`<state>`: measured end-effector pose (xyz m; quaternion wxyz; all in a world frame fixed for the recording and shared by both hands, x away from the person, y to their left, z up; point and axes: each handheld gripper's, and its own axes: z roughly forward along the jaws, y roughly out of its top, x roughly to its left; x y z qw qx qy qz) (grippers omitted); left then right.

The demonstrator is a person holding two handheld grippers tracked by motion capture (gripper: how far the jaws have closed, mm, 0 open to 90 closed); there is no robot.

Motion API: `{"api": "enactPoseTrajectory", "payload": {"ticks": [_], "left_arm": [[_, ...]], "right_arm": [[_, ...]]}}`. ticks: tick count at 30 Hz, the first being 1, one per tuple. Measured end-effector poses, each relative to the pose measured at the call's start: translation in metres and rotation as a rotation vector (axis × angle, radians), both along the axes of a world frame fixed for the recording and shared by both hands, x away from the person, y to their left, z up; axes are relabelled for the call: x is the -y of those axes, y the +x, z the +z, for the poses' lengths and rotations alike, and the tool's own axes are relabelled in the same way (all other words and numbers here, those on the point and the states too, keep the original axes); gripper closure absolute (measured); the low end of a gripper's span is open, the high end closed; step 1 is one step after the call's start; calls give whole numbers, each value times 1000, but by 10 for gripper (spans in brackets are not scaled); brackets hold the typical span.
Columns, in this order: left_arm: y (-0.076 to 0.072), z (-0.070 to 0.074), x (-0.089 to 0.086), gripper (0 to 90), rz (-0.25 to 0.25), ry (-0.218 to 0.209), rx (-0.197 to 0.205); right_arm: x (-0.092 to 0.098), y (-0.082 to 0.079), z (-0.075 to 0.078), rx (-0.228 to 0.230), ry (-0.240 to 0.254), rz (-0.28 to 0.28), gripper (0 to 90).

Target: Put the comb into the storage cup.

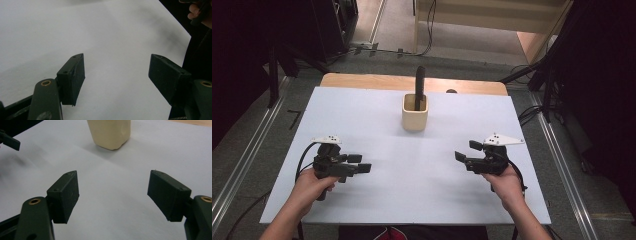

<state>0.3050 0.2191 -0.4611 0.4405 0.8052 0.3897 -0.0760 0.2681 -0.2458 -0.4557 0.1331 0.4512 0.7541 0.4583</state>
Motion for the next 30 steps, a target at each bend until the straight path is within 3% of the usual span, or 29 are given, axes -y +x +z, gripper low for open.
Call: {"api": "enactPoseTrajectory", "payload": {"ticks": [17, 30], "left_arm": [[-2, 1, 2, 302, -6, 0, 3], [-7, 0, -4, 303, -3, 3, 6]], "right_arm": [[15, -15, -16, -55, -1, 10, 233], [24, -23, -23, -70, -2, 10, 233]]}}
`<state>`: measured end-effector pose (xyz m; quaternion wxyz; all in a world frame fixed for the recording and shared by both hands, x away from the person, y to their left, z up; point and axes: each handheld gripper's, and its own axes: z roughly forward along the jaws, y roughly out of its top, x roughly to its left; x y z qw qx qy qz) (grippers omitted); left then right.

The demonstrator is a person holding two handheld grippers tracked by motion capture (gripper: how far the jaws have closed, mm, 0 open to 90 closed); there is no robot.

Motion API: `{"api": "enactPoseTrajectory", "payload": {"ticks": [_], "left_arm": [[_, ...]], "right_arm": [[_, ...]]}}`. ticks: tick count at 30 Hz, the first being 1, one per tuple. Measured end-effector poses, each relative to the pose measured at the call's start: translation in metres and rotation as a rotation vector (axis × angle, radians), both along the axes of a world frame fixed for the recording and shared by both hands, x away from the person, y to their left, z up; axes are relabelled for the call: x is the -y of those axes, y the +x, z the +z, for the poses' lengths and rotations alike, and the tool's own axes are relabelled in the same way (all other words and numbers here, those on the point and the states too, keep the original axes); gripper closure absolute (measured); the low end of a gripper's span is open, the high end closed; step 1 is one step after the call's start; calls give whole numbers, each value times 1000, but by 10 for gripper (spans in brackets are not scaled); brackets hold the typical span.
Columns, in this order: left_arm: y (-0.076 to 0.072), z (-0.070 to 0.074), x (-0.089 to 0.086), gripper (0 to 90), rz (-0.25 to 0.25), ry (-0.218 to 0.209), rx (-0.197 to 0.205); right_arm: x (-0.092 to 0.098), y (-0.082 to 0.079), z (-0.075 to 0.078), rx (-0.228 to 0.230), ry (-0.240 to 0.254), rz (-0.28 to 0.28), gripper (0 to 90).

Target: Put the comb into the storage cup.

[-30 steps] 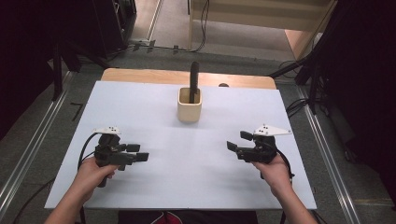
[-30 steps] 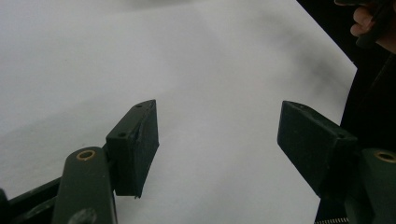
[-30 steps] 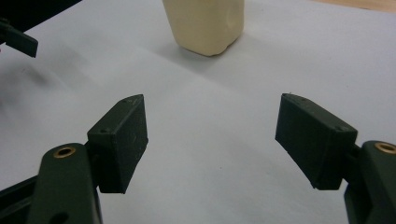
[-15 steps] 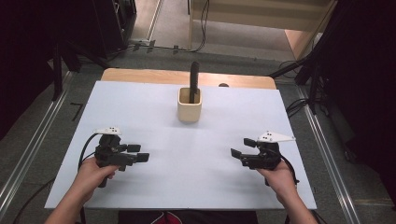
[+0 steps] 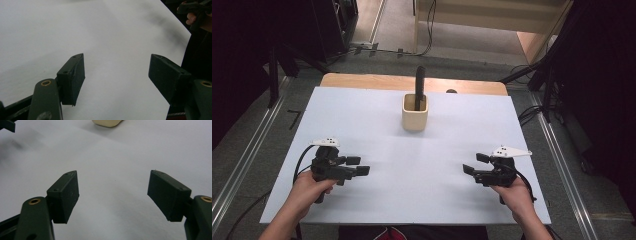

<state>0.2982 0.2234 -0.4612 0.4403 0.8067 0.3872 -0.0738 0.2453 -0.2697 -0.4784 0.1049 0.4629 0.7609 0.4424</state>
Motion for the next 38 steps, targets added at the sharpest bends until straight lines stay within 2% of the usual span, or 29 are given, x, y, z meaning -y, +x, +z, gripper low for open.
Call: {"api": "enactPoseTrajectory", "payload": {"ticks": [13, 35, 38], "left_arm": [[-2, -1, -3, 303, -2, 8, 3], [-2, -1, -2, 303, -12, 14, 3], [-1, -1, -1, 303, -7, 15, 1]], "right_arm": [[8, -3, -4, -4, -22, -7, 233], [7, -3, -4, -6, -17, 2, 233], [7, 0, -7, -13, -37, -3, 216]]}}
